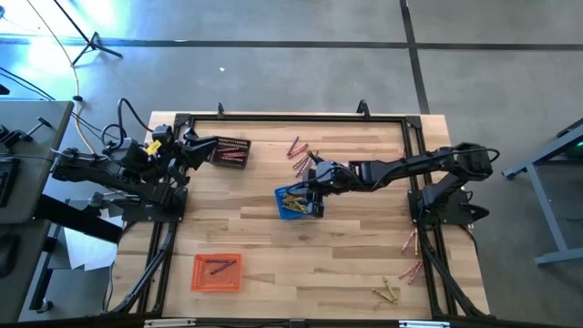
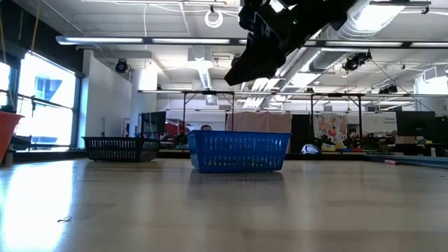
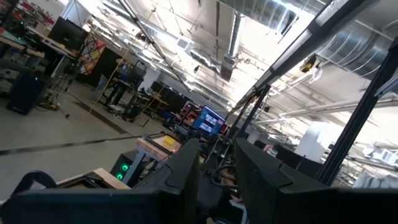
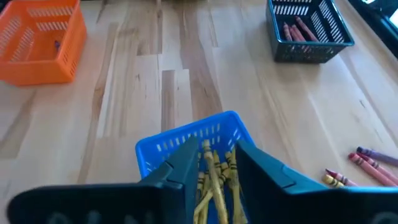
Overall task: Sort crayons
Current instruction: Put the red crayon into the black basket
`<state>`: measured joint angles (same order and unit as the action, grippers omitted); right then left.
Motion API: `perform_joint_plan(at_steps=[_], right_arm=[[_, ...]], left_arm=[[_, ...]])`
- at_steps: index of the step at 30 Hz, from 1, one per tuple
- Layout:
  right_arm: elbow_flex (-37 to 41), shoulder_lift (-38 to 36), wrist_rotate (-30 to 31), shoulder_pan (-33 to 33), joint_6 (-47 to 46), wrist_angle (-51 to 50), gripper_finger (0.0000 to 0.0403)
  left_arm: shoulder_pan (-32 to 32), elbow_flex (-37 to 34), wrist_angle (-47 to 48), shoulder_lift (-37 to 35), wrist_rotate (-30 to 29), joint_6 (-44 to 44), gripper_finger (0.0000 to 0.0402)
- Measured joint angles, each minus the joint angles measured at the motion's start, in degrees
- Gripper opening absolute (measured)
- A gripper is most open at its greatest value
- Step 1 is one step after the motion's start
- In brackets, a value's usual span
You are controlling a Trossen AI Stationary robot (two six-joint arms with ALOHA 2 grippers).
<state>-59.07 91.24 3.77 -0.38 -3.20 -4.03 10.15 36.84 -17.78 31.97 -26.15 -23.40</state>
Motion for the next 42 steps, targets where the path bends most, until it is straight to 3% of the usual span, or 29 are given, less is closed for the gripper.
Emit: perform_joint_plan(at_steps=[5,11,14,18,24,27,33,39,42], right_arm=[[0.0,-2.3,-2.0,-0.6,-9.2,-5.3,0.0109],[-0.1,-7.5,-8.2,-3.3,-30.5,-28.9,0.011],[-0.1,-8.4,-12.9,-7.8,-40.5,-37.7,0.011],[-0.1,-8.4,-16.4,-16.9,-51.5,-39.2,0.011],[-0.1,-8.3,-12.2,-27.5,-65.6,-43.1,0.011],[-0.1,-8.3,-9.2,-30.6,-77.6,-51.5,0.011],[-0.1,-8.3,-10.0,-35.0,-103.8,-66.8,0.011],[-0.1,-8.3,-8.3,-40.3,-122.6,-64.9,0.011],[-0.1,-8.2,-5.6,-43.2,-129.2,-63.3,0.011]], left_arm=[[0.0,0.0,0.0,0.0,0.1,-0.5,0.009],[0.0,0.0,0.2,0.0,0.1,-0.5,0.009],[0.0,0.0,0.2,0.0,0.0,-0.5,0.009],[0.0,0.0,0.3,0.0,0.0,0.7,0.009],[0.0,0.0,0.4,0.0,-3.5,1.8,0.009],[0.0,0.0,0.3,0.0,-5.2,3.4,0.009],[0.0,0.0,0.3,0.0,-6.0,2.8,0.009],[0.0,0.0,0.3,0.0,-6.3,1.1,0.009],[0.0,0.0,0.2,0.0,-9.4,1.1,0.009]])
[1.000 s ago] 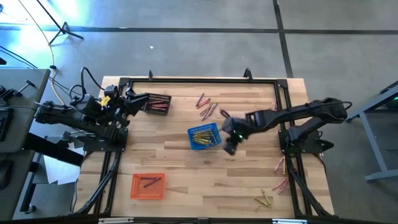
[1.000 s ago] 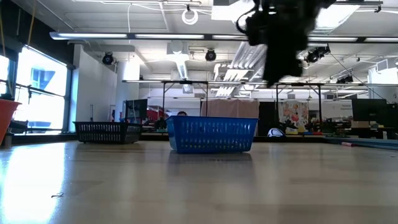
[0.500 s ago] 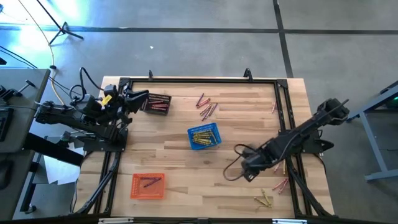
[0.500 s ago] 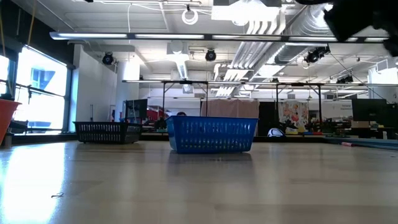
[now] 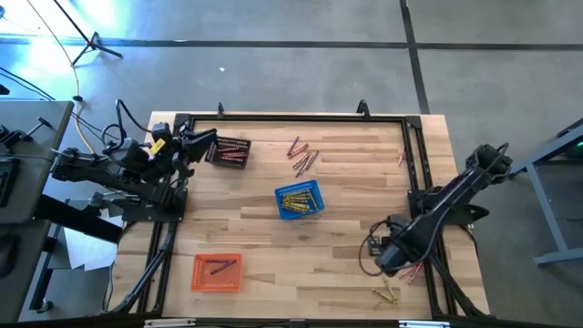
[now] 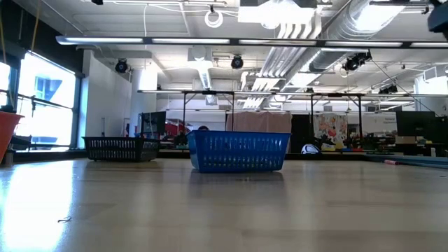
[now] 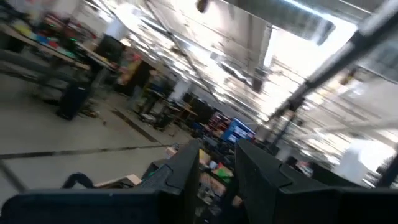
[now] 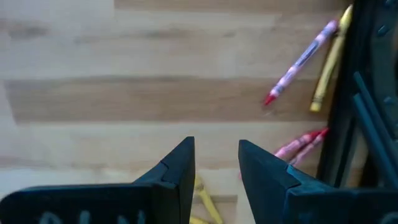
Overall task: Sort crayons
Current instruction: Put the red crayon into the black basket
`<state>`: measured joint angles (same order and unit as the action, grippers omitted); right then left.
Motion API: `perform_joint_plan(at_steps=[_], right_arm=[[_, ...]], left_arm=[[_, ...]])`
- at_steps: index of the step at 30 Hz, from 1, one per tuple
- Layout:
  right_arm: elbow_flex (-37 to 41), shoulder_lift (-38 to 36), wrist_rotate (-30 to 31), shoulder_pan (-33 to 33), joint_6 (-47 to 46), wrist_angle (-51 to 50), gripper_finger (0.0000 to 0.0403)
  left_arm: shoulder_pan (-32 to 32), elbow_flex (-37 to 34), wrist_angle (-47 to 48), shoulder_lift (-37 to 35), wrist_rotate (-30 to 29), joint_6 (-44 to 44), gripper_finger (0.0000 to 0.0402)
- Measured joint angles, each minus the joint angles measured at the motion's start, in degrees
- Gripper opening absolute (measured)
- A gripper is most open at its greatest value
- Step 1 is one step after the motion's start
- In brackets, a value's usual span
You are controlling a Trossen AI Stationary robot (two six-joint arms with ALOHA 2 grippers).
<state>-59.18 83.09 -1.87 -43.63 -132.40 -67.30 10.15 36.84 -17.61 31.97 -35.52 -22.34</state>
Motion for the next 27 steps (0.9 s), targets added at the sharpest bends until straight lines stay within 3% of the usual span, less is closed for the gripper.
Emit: perform_joint_plan(at_steps=[7,16,27], right_arm=[[0.0,3.6,-6.7,-1.8,-2.1,1.3,0.011],[0.6,4.2,-5.3,-1.8,-3.7,0.7,0.011],[13.8,-0.9,-8.5,0.2,-4.0,13.0,0.011]], left_arm=[[-0.8,0.0,-5.1,0.0,-13.2,7.8,0.009],[-1.6,0.0,-7.1,-2.2,-8.1,21.2,0.009],[-1.6,0.0,-7.3,-5.4,-8.4,29.8,0.009]])
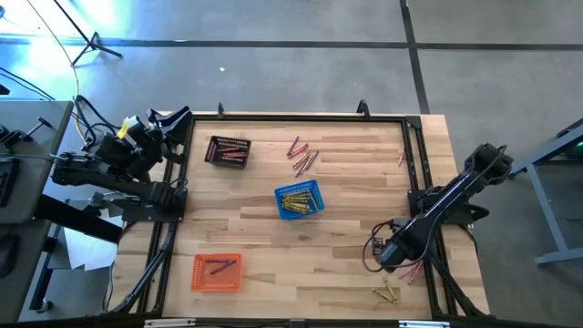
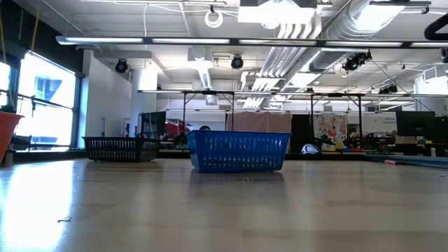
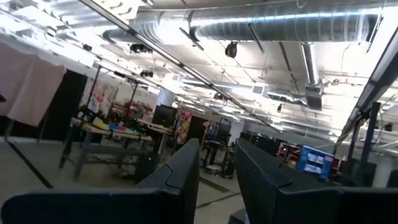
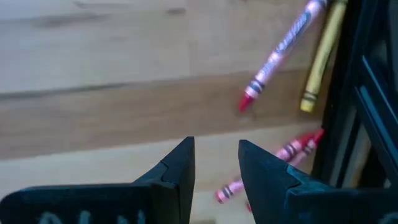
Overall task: Sort crayons
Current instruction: Put the red crayon into the black basket
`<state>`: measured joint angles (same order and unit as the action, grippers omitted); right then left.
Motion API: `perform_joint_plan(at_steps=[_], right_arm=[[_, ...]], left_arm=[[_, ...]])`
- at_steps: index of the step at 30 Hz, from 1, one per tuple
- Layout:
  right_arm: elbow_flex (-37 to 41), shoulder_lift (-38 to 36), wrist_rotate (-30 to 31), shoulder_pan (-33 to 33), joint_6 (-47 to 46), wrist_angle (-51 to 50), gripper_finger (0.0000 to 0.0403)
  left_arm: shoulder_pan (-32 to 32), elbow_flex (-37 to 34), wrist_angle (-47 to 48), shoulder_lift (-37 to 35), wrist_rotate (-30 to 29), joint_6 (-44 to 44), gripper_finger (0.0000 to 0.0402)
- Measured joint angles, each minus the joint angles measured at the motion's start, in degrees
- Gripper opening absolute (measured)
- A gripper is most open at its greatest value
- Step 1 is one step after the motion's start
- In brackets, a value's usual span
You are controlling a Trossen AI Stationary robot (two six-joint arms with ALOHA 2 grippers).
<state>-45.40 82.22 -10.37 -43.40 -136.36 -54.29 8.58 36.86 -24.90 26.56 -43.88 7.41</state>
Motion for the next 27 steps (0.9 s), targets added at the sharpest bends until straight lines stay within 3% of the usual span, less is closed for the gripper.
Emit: perform_joint_plan(at_steps=[13,21,27], right_arm=[[13.1,-17.5,-2.0,0.7,-0.1,1.2,0.011],[19.5,-20.6,-1.7,0.7,-0.1,5.7,0.011],[22.8,-21.0,-1.7,0.7,-0.1,9.4,0.011]], left_arm=[[0.0,0.0,0.0,-2.2,-0.2,0.8,0.009],[0.0,0.0,-0.3,-2.2,-0.8,0.8,0.009],[0.0,0.0,-1.4,-2.2,-4.9,2.1,0.009]])
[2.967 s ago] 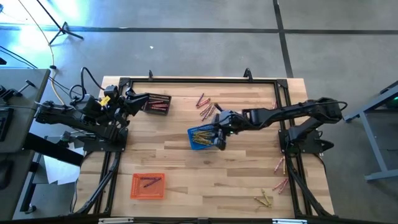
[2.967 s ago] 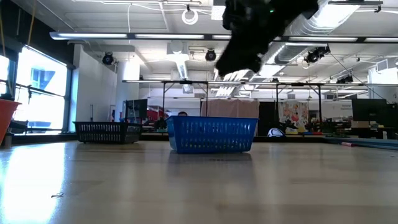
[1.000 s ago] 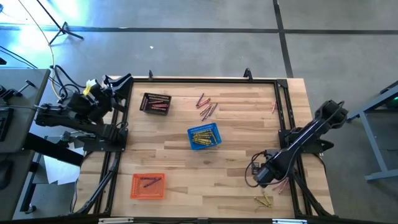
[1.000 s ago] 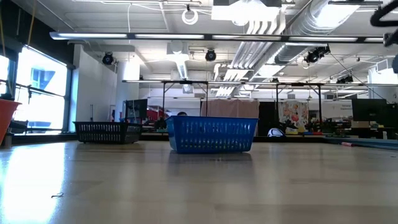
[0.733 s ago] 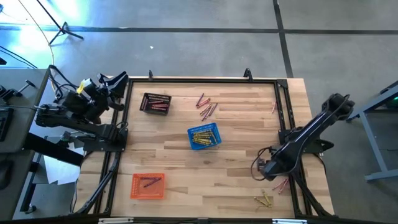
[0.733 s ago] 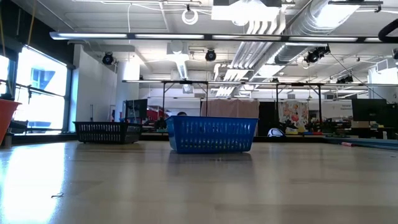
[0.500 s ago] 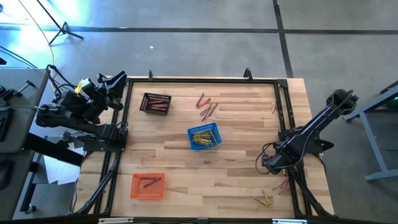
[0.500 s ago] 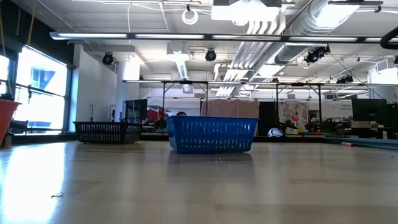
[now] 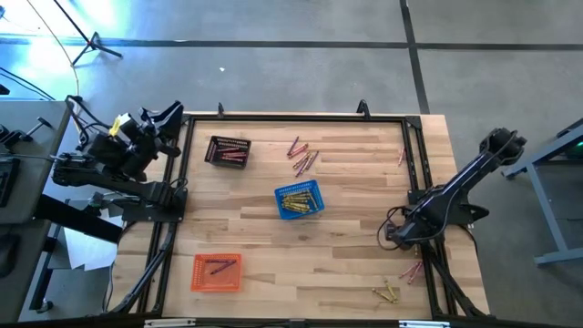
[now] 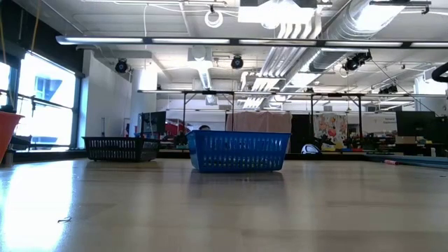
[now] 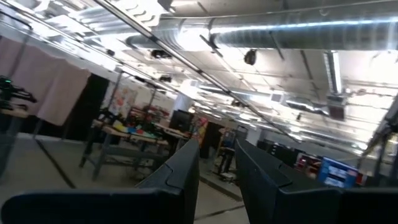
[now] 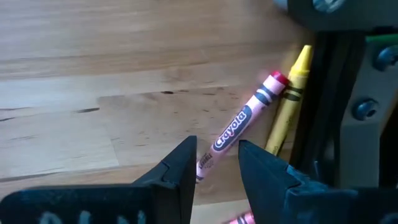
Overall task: Sort crayons
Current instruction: Put the red crayon into the black basket
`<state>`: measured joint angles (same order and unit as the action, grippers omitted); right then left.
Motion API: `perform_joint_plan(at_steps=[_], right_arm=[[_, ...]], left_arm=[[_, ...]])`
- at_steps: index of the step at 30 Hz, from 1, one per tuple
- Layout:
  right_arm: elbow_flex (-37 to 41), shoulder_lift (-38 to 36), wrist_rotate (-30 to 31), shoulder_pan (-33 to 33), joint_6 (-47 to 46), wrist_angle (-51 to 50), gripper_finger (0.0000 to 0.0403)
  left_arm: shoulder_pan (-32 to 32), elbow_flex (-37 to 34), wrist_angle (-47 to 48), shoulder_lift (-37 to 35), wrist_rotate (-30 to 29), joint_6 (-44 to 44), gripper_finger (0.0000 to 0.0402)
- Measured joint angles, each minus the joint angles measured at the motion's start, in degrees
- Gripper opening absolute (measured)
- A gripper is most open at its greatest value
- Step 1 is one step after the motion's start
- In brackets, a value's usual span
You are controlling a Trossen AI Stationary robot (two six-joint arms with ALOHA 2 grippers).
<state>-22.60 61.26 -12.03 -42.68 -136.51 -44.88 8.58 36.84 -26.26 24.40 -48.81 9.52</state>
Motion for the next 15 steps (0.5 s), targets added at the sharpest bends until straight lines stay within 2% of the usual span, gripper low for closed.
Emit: perform_joint_plan(at_steps=[11,15], right_arm=[[0.8,0.0,3.2,-0.1,3.2,0.2,0.0108],[0.9,0.1,6.8,-0.1,6.5,3.0,0.0095]], left_arm=[[0.0,0.0,-2.2,0.0,-1.8,1.8,0.009],[0.0,0.0,-3.6,0.0,-1.8,4.0,0.009]])
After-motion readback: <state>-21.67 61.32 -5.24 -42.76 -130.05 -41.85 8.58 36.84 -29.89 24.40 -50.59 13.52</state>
